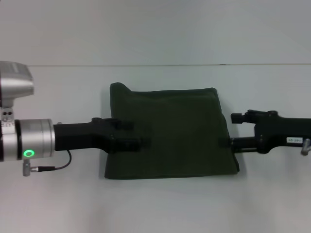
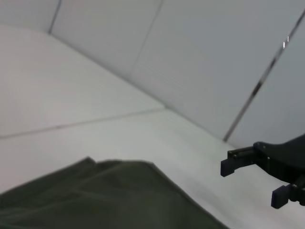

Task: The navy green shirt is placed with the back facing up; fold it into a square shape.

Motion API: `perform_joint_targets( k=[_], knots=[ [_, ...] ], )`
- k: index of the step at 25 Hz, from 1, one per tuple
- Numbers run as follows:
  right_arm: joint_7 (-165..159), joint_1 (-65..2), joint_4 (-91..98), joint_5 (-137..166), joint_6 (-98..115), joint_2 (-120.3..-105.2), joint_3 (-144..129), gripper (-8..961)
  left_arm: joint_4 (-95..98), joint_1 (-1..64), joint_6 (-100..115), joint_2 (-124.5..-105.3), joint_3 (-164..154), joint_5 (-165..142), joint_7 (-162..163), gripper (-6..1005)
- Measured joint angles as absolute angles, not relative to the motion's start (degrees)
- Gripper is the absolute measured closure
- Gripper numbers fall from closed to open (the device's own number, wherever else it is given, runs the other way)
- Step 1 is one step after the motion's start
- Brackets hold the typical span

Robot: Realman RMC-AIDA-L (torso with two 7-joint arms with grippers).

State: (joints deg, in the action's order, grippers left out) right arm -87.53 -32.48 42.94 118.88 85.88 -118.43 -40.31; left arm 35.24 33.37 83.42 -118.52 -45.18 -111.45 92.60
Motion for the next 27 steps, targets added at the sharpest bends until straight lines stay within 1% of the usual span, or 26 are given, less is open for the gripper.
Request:
perform_joint_targets(
  k=[1,3,5,14,22,27],
  knots=[
    [-86.48,-32.49,43.00,119.26,85.68,-118.94,-40.48,8,35.40,33.41,82.69,-118.82,-45.92,-111.45,92.60,98],
    [-84.19,-32.34,43.02,119.13,85.61,-119.49,-40.53,8,35.73,33.46,81.83,-119.38,-46.24,-111.45,92.60,98],
    [-83.38,-32.24,42.85,118.80,85.60,-119.58,-40.53,8,36.25,33.53,81.50,-119.87,-46.34,-111.43,92.57,98],
    [-83.37,-32.62,42.75,118.84,85.56,-119.57,-41.24,8,37.72,33.63,79.86,-121.03,-48.49,-111.46,87.13,97],
    [-84.34,-33.56,43.28,119.60,85.57,-118.81,-44.06,8,42.10,33.74,79.70,-121.07,-50.96,-113.33,88.57,98],
    [-83.87,-33.46,43.83,119.62,84.43,-119.15,-43.76,8,42.64,33.73,80.00,-121.21,-51.02,-113.56,89.51,98]
  ],
)
